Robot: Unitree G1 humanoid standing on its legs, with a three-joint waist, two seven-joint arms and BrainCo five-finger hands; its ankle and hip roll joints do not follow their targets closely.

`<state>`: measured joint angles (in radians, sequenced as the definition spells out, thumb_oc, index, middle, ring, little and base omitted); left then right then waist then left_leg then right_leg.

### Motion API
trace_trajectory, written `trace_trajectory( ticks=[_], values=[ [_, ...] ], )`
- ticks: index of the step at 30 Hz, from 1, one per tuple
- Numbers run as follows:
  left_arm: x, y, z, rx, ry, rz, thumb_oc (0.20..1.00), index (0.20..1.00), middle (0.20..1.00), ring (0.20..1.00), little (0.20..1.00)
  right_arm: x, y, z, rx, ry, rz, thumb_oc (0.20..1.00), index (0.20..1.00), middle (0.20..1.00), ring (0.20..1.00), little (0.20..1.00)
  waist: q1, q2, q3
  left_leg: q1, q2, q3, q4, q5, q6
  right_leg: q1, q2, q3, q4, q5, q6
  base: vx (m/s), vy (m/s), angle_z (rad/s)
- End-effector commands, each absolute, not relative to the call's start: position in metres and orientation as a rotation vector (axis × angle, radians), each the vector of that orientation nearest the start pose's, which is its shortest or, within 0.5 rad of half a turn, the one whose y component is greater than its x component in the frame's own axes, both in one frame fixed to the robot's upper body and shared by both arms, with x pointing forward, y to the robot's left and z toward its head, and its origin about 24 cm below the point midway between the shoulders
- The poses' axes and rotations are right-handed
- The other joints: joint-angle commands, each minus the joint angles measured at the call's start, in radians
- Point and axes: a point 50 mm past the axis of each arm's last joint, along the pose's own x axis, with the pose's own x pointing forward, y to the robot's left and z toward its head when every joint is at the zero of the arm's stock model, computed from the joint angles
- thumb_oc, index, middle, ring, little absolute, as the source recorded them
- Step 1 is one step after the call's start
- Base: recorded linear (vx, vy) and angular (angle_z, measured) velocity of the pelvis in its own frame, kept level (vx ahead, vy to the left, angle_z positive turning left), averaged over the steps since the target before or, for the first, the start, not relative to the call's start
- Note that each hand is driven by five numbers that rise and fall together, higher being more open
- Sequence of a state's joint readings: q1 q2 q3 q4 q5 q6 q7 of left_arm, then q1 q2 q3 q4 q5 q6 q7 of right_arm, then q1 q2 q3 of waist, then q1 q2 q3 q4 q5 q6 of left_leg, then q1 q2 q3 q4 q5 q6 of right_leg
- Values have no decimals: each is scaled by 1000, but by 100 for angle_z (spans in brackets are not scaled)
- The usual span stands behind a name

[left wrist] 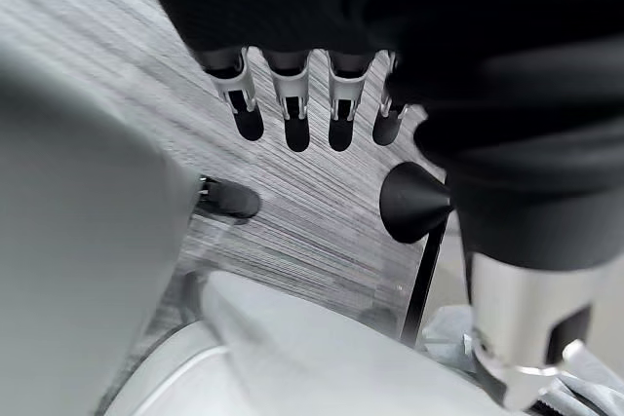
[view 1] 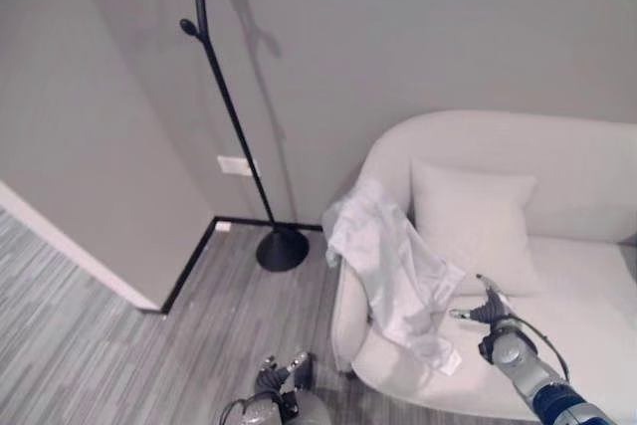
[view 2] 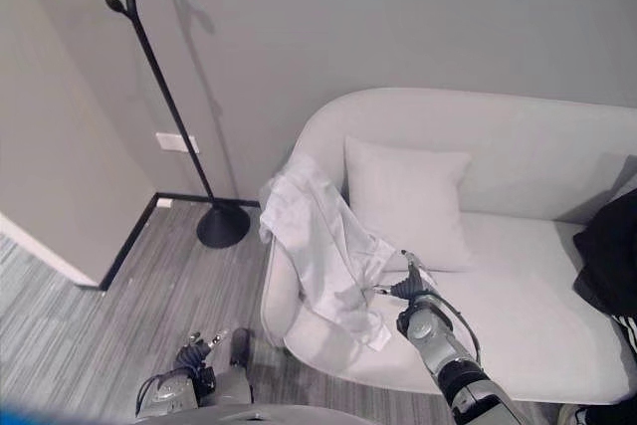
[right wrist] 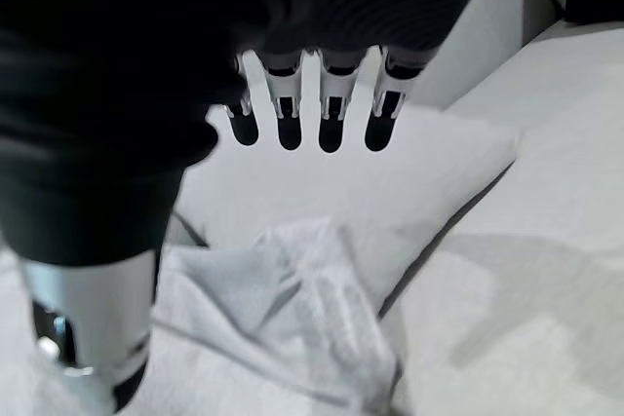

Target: Hang the clothes on the sofa on the clothes rack.

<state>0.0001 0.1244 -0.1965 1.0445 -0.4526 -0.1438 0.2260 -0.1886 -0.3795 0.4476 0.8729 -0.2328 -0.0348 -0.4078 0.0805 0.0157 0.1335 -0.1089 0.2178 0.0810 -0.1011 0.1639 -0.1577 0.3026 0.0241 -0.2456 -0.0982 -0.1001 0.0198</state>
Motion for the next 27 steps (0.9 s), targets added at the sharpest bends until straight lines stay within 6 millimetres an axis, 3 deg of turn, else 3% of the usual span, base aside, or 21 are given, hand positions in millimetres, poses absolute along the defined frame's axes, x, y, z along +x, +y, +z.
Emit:
trace_trajectory(
  ticks=[1,8,9,15,16,18,20,27],
  values=[
    [152,189,-138,39,826,253,1000,1000,1000,1000,1000,248,-212,-65,-969,358,9,1000,1000,1000,1000,1000,11,-23,-26,-86,-9,23,128,19,4,-25,-149,-28,91,-68,72,283,187,-12],
    [164,194,-131,136,766,216,1000,1000,1000,1000,1000,254,-211,-67,-1068,340,-2,1000,1000,1000,1000,1000,34,-28,-6,-197,-56,34,225,-33,26,-97,-201,-28,69,-38,100,58,75,-3],
    [170,192,-127,149,729,201,1000,1000,1000,1000,1000,266,-211,-56,-1049,278,-85,1000,1000,1000,1000,1000,41,-16,20,-240,-68,32,248,-39,27,-132,-210,-24,61,-24,105,-56,79,10],
    [181,190,-117,129,659,200,1000,1000,1000,1000,1000,287,-224,-39,-1062,258,-219,1000,1000,1000,1000,1000,68,15,68,-321,-84,22,262,-36,29,-191,-215,-29,37,7,113,-37,39,1],
    [184,189,-115,126,641,197,1000,1000,1000,1000,1000,292,-228,-34,-1054,251,-256,1000,1000,1000,1000,1000,75,22,79,-338,-88,20,269,-35,29,-205,-218,-31,34,12,115,-30,51,9],
    [204,179,-96,136,520,137,1000,1000,1000,1000,1000,303,-242,-21,-987,273,-382,1000,1000,1000,1000,1000,119,66,139,-440,-106,3,332,-54,35,-258,-234,-30,24,24,126,-3,94,9],
    [205,177,-94,140,511,126,1000,1000,1000,1000,1000,303,-243,-22,-977,288,-388,1000,1000,1000,1000,1000,122,71,141,-451,-109,4,334,-54,37,-265,-237,-33,23,26,127,23,55,13],
    [221,172,-70,118,377,85,1000,1000,1000,1000,1000,292,-251,-37,-984,425,-386,1000,1000,1000,1000,1000,148,136,188,-570,-140,9,386,-77,51,-353,-279,-46,41,39,140,6,80,8]
  ],
)
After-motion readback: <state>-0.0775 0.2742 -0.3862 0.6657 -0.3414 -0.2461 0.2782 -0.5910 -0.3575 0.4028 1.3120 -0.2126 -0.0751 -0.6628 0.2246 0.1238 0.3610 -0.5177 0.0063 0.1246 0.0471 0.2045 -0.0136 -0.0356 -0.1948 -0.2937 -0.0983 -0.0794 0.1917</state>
